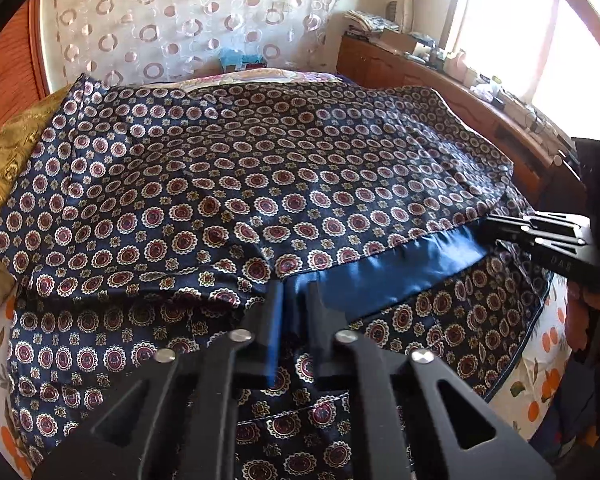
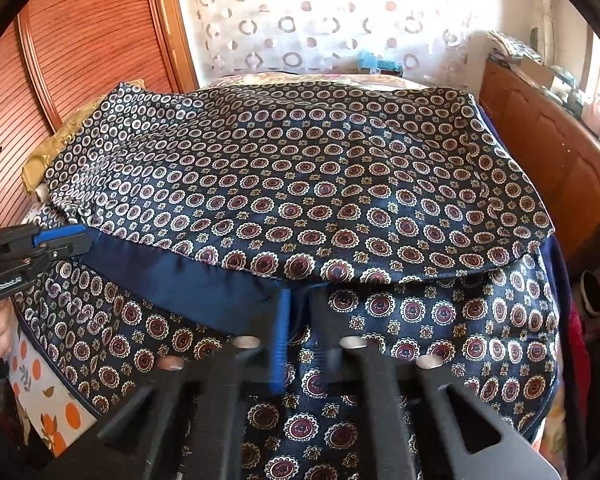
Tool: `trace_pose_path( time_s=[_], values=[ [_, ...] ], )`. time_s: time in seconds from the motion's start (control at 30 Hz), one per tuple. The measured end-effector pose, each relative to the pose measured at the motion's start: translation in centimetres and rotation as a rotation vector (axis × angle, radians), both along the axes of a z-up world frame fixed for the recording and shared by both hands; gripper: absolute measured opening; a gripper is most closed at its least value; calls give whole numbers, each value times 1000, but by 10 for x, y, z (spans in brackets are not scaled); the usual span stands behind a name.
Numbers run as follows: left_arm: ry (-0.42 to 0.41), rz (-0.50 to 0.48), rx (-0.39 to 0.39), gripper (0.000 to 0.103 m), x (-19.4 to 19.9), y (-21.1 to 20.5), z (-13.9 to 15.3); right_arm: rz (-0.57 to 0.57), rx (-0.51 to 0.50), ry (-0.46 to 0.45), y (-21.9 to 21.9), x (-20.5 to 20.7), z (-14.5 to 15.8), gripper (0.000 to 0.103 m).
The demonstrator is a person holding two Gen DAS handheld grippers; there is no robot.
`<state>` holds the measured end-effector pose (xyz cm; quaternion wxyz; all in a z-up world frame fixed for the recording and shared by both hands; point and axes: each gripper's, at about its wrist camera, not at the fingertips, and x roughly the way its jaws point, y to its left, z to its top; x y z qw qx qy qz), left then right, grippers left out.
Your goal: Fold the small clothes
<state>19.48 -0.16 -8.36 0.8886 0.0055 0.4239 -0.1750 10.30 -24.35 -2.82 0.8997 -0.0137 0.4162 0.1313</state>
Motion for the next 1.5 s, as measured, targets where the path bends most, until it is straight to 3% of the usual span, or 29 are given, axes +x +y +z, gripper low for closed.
trace_pose_path(
  time_s=[0.2, 0.47, 0.67, 0.93, 1.0, 1.07, 1.1, 1.17, 1.23, 1.3, 1.5],
  values=[
    [-51, -23, 10, 3, -16, -2, 14, 24, 22, -51, -4, -20, 8, 1],
    [-101, -52, -18, 3, -71, 7, 39, 70, 79, -76, -19, -80, 25, 1],
    [-74, -52, -26, 3, -93, 7, 29, 85, 88, -50, -23, -110, 16, 1],
    [-47, -34, -33, 4, -94, 9, 17, 81, 136, -18, -31, -103, 11, 1],
    [-57, -38, -28, 12, -95, 9, 19, 78, 147, -23, -37, -103, 12, 3],
    [-74, -26, -15, 47, -99, 10, 22, 54, 143, -37, -45, -111, 13, 6],
    [-84, -25, -21, 53, -101, 10, 24, 42, 145, -46, -49, -117, 15, 8],
    [-91, -21, -31, 74, -101, 12, 26, 16, 151, -68, -61, -127, 21, 13],
    [-99, -6, -29, 77, -100, 13, 29, -26, 124, -98, -75, -131, 26, 25],
    [-110, -10, -39, 77, -100, 12, 31, -71, 96, -120, -90, -134, 27, 52],
    [-115, -41, -31, 77, -93, -2, 33, -196, 28, -141, -125, -114, 27, 54]
  ],
)
